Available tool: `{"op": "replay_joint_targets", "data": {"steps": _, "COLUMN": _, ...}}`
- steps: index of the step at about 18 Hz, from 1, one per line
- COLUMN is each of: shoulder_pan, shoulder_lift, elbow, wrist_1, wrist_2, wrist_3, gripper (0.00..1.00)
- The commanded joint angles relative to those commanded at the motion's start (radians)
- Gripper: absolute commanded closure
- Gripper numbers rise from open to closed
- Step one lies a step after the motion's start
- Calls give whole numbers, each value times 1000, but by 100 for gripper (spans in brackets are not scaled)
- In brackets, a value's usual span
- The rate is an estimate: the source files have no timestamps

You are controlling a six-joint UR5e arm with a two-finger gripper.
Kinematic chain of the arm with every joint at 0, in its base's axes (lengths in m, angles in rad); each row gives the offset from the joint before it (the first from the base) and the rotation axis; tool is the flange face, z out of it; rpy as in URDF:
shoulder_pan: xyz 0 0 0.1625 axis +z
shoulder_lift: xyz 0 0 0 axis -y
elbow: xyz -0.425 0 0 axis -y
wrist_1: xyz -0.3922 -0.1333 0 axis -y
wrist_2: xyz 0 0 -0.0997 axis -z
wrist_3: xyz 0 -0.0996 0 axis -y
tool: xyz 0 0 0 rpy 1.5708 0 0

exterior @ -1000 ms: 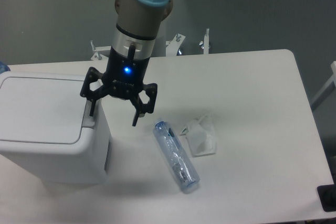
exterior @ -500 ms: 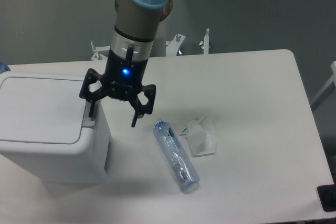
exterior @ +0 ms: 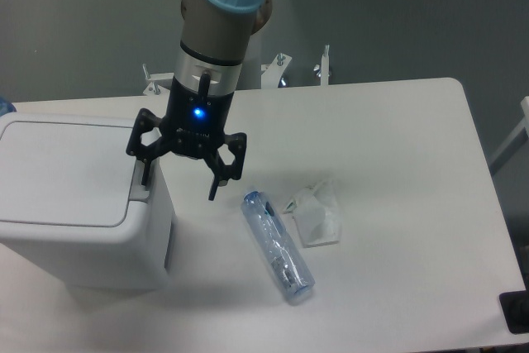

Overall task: Open the trash can
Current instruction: 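Press the gripper finger on the lid edge to flip it open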

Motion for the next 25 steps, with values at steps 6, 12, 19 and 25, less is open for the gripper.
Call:
{"op": "replay_joint_targets", "data": {"steps": 6, "shoulder_pan": 0, "shoulder_lift": 0, "elbow": -6, "wrist_1": 2, "wrist_2": 0, "wrist_3": -2, "gripper": 0}}
{"op": "replay_joint_targets", "data": {"steps": 12, "shoulder_pan": 0, "shoulder_lift": -2, "elbow": -5, "wrist_1": 2, "wrist_2": 2, "wrist_3": -2, "gripper": 0}}
{"op": "replay_joint_targets", "data": {"steps": 19, "shoulder_pan": 0, "shoulder_lift": -3, "elbow": 3, "wrist_1": 3, "wrist_2": 2, "wrist_3": 2, "gripper": 0}}
{"op": "replay_joint_targets", "data": {"steps": 25, "shoulder_pan": 23, "shoulder_lift": -8, "elbow": 57, "wrist_1": 60, "wrist_2": 0, "wrist_3": 5, "gripper": 0}}
